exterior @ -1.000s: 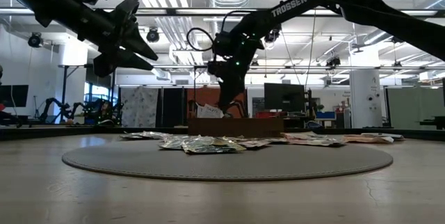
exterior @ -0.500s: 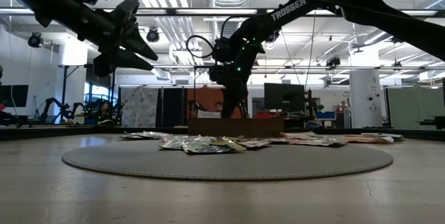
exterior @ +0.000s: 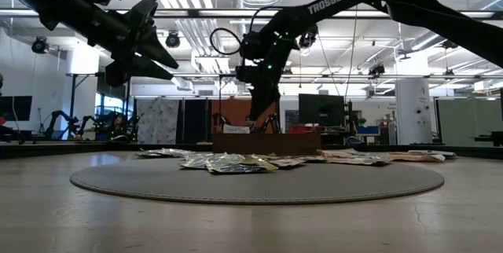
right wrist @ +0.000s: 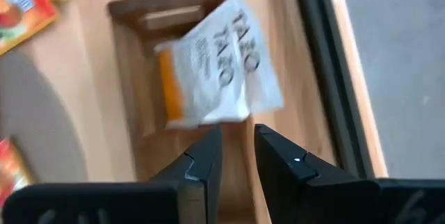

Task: Pick & Place Tea
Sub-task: Put the white tea bag into the left section of the wooden organizer

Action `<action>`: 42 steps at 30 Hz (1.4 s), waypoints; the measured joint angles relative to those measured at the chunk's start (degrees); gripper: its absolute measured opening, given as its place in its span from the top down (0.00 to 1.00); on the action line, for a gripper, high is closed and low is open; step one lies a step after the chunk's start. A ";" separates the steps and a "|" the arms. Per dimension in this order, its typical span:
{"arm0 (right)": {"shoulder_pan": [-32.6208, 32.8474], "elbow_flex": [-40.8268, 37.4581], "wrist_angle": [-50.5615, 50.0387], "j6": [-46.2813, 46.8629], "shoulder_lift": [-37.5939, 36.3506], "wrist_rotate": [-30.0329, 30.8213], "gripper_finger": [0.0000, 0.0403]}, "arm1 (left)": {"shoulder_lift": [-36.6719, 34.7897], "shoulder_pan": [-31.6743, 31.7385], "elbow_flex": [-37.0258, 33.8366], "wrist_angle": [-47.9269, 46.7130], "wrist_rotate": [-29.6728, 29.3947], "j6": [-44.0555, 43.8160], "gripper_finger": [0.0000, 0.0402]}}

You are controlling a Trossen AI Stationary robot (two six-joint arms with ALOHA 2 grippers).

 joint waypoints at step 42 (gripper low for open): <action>9.97 -58.80 30.44 47.55 -46.01 15.47 0.87 | 0.00 -0.07 0.00 -0.21 1.55 6.18 0.65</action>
